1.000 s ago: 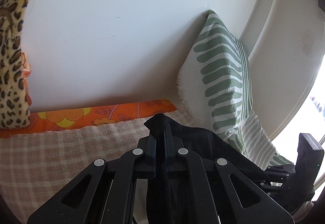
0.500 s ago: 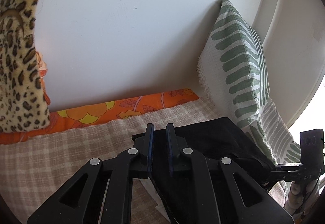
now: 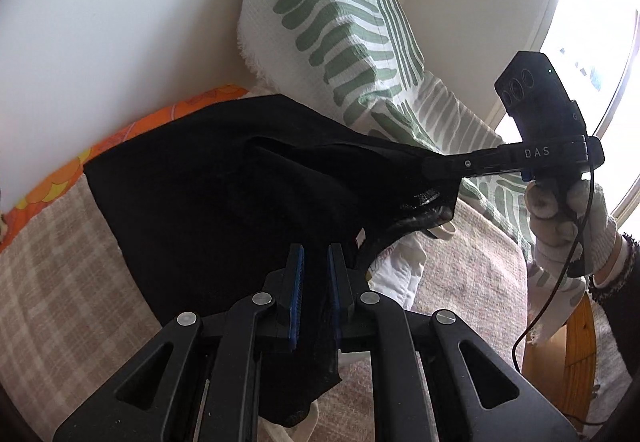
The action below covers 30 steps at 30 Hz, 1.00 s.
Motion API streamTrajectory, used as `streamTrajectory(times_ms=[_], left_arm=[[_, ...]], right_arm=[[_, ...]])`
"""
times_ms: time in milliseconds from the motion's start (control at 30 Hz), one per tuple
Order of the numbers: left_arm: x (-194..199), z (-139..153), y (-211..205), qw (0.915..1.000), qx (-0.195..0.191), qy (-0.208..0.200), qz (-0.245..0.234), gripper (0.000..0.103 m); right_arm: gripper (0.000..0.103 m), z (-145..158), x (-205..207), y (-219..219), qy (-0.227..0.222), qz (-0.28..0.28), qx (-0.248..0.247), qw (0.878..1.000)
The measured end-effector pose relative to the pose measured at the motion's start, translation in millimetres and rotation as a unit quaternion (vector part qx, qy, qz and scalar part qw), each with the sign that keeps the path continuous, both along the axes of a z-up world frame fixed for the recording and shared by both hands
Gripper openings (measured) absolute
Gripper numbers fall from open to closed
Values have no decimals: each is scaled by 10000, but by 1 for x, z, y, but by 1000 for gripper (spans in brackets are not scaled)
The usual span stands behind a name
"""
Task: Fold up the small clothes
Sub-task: 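Lower the bundle onto the white clothes pile and open the right gripper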
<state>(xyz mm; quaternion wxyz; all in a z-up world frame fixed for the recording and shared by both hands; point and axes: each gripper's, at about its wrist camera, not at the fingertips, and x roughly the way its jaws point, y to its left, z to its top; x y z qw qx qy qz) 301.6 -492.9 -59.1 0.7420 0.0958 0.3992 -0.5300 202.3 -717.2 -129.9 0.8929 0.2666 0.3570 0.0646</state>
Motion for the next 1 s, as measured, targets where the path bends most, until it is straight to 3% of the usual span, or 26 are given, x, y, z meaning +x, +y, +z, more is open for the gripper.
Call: streamTrajectory(times_ms=[67,100,133,200,333,400,500,600,667,733,767,833,900,1000], left_arm=[[-3,-11,-5,9997,214,-76,-48,10],[-2,-17,-6,9995,295,-48,-48,10],[-1,-23,-7,9994,333,39,-51,10],[-1,-31,-5,9991,379,182,-69,10],[-9,-31,-4,9990,438,-9,-117,10],[-12,-28,-2,9991,397,-52,-117,10],[-17,-19,7,9996,260,-29,-93,10],[-24,-4,26,9998,84,-160,-88,11],[-28,4,36,9992,83,-374,-76,10],[-28,8,42,9988,116,-465,-53,10],[-26,9,45,9987,132,-484,-37,10],[-22,10,47,9988,122,-482,22,10],[-16,7,45,9990,98,-425,120,10],[-13,4,48,9989,91,-351,300,10]], right_arm=[[22,-3,3,1,221,129,-297,9992],[39,-1,1,0,185,93,-395,9990],[43,3,1,-2,68,64,-456,9989],[43,14,4,-10,-227,-54,-354,9991],[46,29,38,-22,-510,-194,82,9985],[54,32,66,-21,-494,-53,221,9985],[64,31,107,-18,-296,-85,30,9995],[66,19,140,-20,-55,-41,139,9999],[63,10,153,-22,31,-142,219,9997],[25,5,159,-24,-32,-76,437,9990],[22,6,159,-23,-112,-87,407,9991],[5,13,157,-17,-230,-119,-24,9997],[2,20,157,-15,-111,-462,-683,9965],[2,20,159,-21,192,-834,-1198,9891]])
